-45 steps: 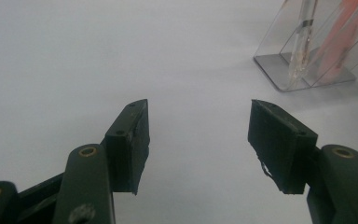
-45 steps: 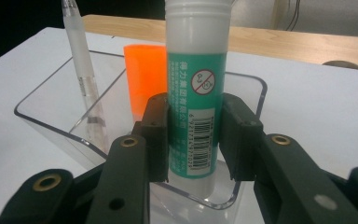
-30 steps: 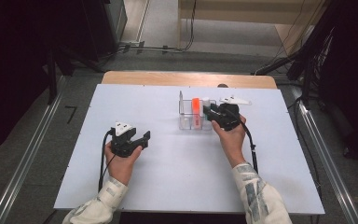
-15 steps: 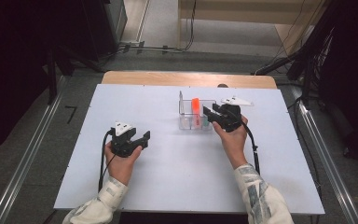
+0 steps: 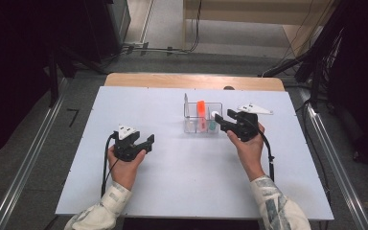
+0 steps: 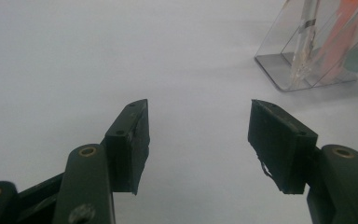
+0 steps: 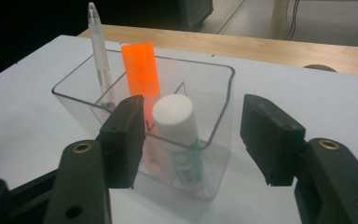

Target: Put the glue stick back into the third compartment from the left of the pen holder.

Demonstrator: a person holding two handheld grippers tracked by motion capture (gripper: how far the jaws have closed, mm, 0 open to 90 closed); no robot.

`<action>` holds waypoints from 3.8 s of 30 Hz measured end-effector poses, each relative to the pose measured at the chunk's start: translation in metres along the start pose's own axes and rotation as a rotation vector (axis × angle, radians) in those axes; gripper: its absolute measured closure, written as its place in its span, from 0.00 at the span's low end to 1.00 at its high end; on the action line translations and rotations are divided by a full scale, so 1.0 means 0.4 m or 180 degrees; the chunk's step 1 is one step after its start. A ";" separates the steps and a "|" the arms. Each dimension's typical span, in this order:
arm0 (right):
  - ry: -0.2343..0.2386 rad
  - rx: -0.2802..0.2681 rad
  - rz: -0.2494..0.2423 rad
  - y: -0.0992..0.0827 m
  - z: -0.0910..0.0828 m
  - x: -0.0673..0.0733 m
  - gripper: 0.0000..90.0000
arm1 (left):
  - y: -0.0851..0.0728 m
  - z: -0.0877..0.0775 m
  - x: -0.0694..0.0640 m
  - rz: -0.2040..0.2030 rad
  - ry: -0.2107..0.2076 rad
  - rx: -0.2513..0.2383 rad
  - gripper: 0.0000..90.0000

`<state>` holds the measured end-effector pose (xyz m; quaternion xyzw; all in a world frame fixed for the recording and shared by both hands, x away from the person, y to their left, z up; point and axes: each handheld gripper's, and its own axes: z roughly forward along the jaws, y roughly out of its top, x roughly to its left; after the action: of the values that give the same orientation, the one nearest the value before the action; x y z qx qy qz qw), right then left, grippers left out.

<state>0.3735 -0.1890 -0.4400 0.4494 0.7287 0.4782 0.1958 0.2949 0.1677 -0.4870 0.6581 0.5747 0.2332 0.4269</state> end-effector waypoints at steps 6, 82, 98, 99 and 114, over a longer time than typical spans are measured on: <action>0.0004 0.0076 0.0018 -0.029 -0.017 -0.014 0.37 | -0.002 0.001 0.002 -0.0023 -0.0006 0.0012 0.43; -0.0534 0.0530 0.0092 -0.197 -0.218 -0.142 0.24 | -0.011 -0.009 0.027 -0.0115 0.0067 0.0087 0.35; -0.0696 0.0558 0.0151 -0.220 -0.266 -0.175 0.24 | -0.015 -0.024 0.035 -0.0100 0.0076 0.0104 0.35; -0.0706 0.0557 0.0157 -0.221 -0.269 -0.177 0.23 | -0.016 -0.025 0.035 -0.0102 0.0079 0.0109 0.35; -0.0811 0.0572 0.0220 -0.238 -0.297 -0.203 0.23 | -0.027 -0.037 0.035 -0.0067 0.0062 0.0155 0.35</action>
<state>0.2863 -0.3325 -0.4794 0.5469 0.7219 0.3567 0.2291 0.2801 0.1853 -0.4907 0.6599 0.5913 0.2210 0.4075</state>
